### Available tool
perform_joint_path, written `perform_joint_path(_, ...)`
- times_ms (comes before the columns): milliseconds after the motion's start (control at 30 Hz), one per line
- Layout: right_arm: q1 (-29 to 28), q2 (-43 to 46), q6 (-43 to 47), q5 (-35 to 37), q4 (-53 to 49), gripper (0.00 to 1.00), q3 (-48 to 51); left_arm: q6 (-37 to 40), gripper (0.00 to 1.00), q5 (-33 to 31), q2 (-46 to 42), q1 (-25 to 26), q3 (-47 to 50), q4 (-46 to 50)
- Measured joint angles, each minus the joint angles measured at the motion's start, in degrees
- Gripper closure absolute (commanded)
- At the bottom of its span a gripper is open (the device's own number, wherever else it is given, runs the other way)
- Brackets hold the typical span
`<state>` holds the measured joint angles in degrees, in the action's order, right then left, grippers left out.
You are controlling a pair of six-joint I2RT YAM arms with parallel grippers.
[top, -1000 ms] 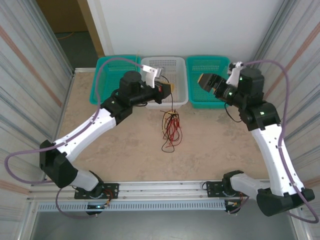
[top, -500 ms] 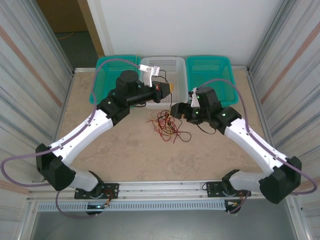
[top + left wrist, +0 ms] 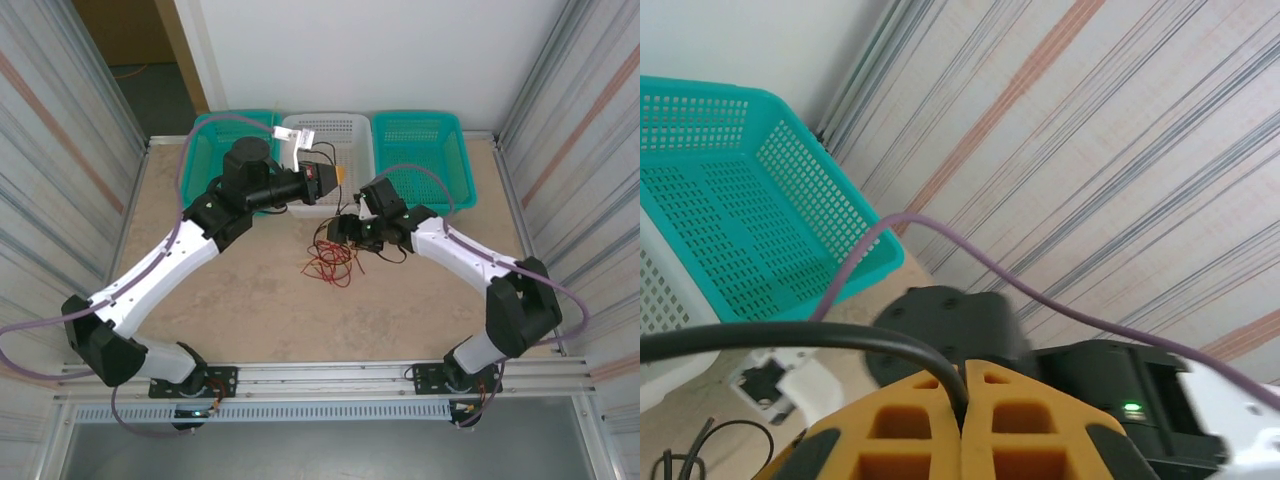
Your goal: Untangle the cables
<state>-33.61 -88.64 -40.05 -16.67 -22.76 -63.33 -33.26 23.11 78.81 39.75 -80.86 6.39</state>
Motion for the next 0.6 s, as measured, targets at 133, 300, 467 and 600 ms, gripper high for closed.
perform_joint_path(133,-0.3,-5.2,-1.3,0.2,0.5,0.43,1.2,0.2,1.0,-0.2,-0.8,-0.1,-3.4,2.8)
perform_joint_path(300,-2.0,-6.8,-3.6,0.4,-0.2,0.42,5.3,0.7,1.0,-0.9,-1.9,-2.0,-9.4,6.8)
perform_joint_path(467,-3.3,-3.2,-5.1,1.8,-2.0,0.3,6.6,1.6,1.0,-1.8,-2.6,-7.0,-12.0,11.4)
perform_joint_path(600,-2.5,5.9,-5.6,4.8,-5.5,0.26,7.0,3.2,1.0,-1.6,1.5,-12.2,-15.7,15.7)
